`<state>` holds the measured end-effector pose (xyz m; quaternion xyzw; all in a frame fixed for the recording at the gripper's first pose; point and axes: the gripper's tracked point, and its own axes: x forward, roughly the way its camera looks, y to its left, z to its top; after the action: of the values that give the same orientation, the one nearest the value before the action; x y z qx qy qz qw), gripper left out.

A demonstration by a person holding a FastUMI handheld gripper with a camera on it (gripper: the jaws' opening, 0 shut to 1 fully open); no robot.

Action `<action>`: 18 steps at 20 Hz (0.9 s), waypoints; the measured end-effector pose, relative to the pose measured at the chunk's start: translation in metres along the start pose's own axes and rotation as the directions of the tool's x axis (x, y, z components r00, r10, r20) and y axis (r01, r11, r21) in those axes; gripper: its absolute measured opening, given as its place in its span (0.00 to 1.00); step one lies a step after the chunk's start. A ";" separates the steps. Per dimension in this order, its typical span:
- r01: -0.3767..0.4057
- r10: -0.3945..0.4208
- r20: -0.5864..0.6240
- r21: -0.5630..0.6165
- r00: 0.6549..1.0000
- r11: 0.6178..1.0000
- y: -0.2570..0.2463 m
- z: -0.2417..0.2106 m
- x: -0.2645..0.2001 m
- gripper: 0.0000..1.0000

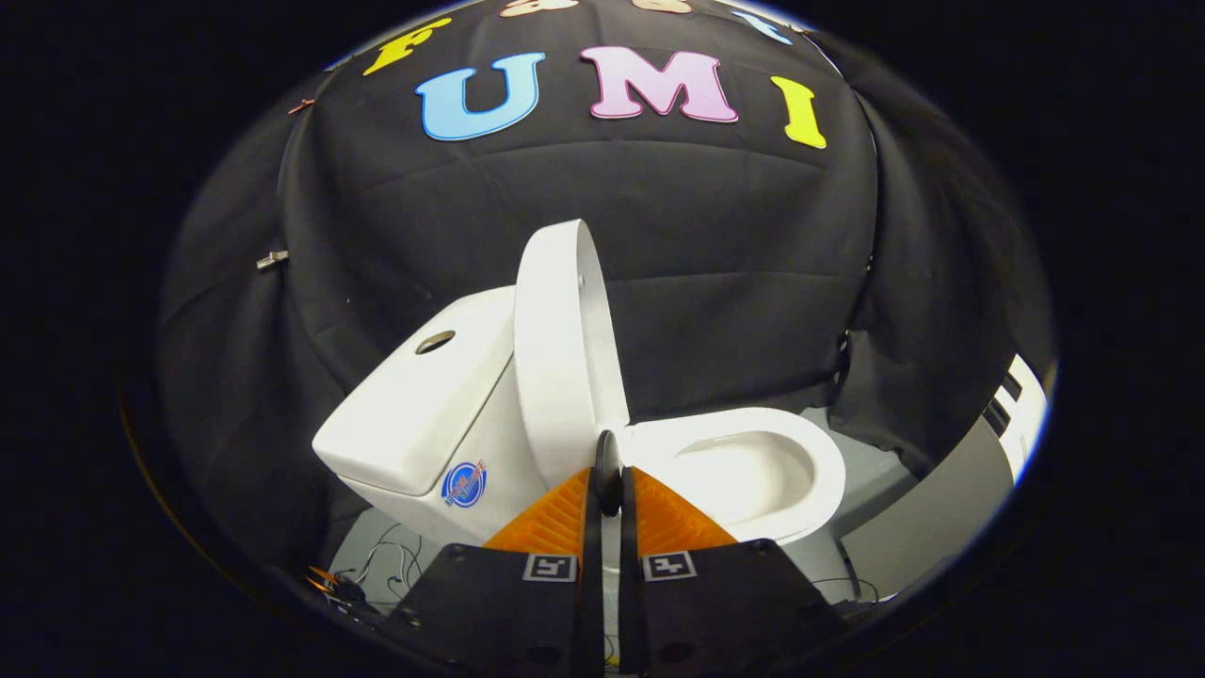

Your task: Open the toilet lid.

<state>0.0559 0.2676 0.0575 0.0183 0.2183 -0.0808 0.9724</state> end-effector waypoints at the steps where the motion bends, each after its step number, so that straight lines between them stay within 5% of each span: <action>1: 0.001 -0.001 0.003 -0.017 1.000 1.000 0.003 0.002 -0.001 0.12; 18: -0.030 0.030 0.000 -0.137 1.000 0.990 0.044 -0.008 -0.004 0.15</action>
<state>0.0560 0.3126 0.0524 -0.0455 0.2219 -0.0510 0.9727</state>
